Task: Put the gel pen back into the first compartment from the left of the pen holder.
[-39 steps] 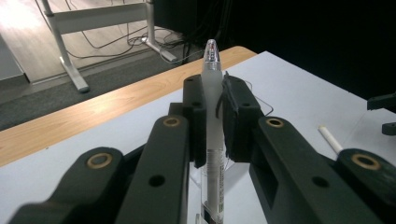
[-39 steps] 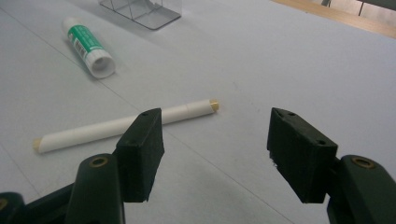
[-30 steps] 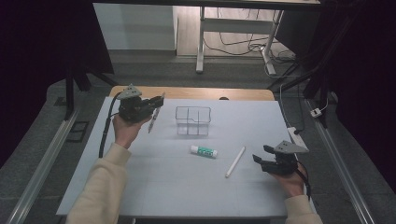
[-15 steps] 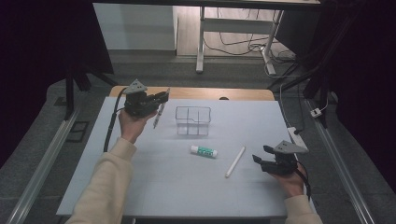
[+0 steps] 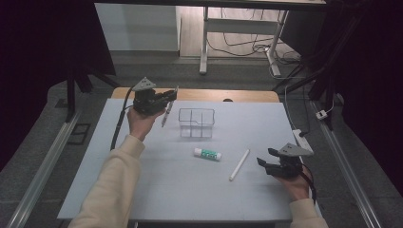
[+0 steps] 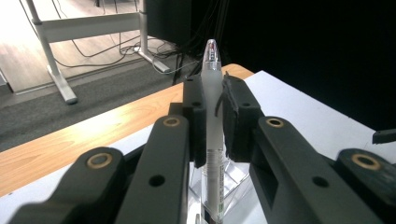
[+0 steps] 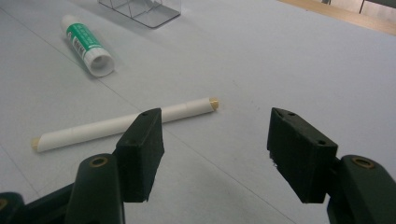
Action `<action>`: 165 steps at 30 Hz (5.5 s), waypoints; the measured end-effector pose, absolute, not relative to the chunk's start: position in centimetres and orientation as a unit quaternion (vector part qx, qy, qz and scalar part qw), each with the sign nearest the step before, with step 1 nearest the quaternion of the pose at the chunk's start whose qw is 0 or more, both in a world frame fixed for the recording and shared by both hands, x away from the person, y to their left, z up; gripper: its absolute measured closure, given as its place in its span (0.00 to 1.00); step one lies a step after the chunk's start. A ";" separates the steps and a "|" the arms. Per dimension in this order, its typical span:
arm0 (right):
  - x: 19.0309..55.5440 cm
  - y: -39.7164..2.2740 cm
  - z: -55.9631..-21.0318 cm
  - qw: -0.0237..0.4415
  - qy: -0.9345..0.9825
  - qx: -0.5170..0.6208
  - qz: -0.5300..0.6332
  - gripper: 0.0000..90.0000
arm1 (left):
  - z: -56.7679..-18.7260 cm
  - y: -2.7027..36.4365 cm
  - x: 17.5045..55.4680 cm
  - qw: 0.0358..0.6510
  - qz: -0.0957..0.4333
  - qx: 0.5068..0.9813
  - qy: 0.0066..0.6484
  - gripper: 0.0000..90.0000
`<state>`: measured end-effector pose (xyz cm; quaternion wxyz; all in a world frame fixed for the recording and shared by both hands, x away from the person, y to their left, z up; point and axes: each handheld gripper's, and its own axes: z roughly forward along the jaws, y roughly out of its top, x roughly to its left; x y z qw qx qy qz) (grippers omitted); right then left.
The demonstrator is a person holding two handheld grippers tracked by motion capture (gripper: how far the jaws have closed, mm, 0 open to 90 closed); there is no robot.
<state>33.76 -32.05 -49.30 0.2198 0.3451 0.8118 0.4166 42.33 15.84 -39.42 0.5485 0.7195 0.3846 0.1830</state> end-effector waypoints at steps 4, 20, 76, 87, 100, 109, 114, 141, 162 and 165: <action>33.8 -32.0 -49.3 0.220 0.811 0.345 0.417 0.40 | -39.4 15.4 42.8 0.549 0.179 0.720 0.385 0.89; 33.8 -32.2 -49.3 0.216 0.809 0.350 0.421 0.40 | -39.0 13.4 44.3 0.556 0.176 0.714 0.388 0.89; 33.9 -32.1 -49.8 0.209 0.817 0.350 0.408 0.40 | -40.9 11.5 47.1 0.534 0.194 0.715 0.406 0.66; 34.0 -32.1 -49.8 0.209 0.818 0.349 0.408 0.40 | -40.9 12.3 45.8 0.526 0.194 0.732 0.388 0.46; 33.9 -32.2 -49.7 0.208 0.818 0.346 0.411 0.39 | -40.8 13.7 41.5 0.495 0.190 0.771 0.353 0.45; 33.9 -32.1 -49.7 0.213 0.818 0.342 0.409 0.39 | -41.4 16.0 38.3 0.480 0.189 0.782 0.349 0.44; 33.9 -32.2 -49.6 0.211 0.818 0.341 0.413 0.39 | -41.9 17.1 36.4 0.465 0.190 0.792 0.346 0.42; 33.8 -32.2 -49.5 0.214 0.819 0.340 0.409 0.39 | -48.2 21.6 30.1 0.431 0.170 0.800 0.382 0.39; 33.8 -31.9 -49.7 0.212 0.830 0.326 0.400 0.39 | -50.0 22.6 28.1 0.416 0.172 0.800 0.396 0.39; 33.8 -31.9 -49.7 0.212 0.830 0.326 0.400 0.39 | -50.1 22.6 27.9 0.414 0.174 0.802 0.395 0.39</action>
